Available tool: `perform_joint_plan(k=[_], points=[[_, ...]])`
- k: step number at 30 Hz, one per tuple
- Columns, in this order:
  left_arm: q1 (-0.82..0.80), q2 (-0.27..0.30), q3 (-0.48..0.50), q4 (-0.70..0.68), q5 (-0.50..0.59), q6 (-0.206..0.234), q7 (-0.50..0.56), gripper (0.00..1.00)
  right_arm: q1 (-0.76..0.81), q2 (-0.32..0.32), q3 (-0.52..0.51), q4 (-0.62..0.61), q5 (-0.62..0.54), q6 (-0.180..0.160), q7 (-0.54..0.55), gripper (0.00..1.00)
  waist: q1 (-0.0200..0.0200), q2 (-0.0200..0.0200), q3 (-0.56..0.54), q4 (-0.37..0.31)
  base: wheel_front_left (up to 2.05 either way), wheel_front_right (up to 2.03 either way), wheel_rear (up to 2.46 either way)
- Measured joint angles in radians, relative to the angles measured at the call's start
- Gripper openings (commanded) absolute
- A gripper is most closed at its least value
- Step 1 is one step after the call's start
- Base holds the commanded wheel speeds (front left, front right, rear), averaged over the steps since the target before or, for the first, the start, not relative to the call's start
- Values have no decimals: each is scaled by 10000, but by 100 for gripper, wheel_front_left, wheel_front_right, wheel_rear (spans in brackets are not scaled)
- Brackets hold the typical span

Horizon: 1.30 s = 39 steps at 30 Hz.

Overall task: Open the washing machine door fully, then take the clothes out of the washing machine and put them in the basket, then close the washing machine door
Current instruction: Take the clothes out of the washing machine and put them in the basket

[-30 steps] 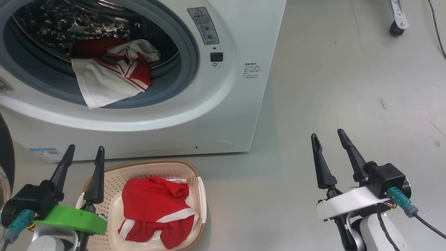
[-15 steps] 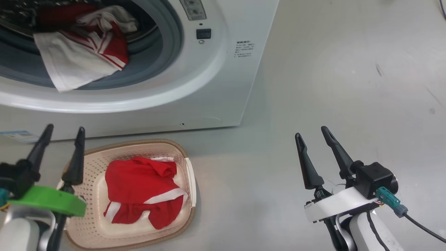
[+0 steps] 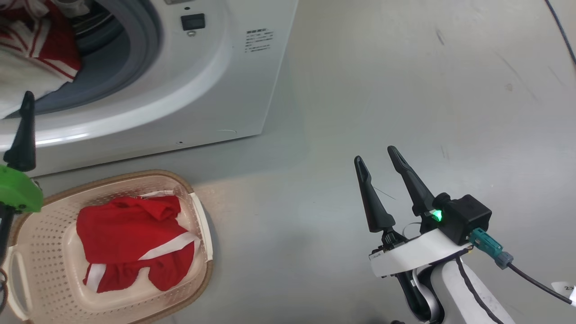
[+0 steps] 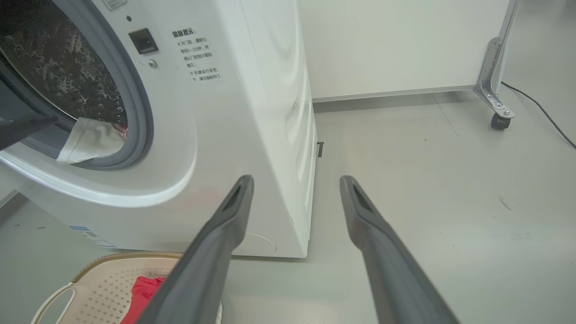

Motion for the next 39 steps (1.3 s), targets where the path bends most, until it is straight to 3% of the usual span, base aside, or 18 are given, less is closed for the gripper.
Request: perform_joint_plan(k=[16, 25, 39], points=[[-2375, 617, 148, 1680, 38, 800, 2435, 100, -382, 10, 639, -324, 612, -506, 0, 100, 0, 0, 908, -1604, 0, 0, 0], [-3469, 719, 347, 2709, 44, 1352, 3204, 100, -567, 31, 815, -476, 694, -700, 0, 100, 1, 0, 1310, -1905, 0, 0, 0], [-4691, 1070, -69, 3659, 378, 1442, 4374, 100, -944, 35, 1237, -556, 777, -788, 0, 100, 0, 1, 1589, -1948, 0, 0, 0]])
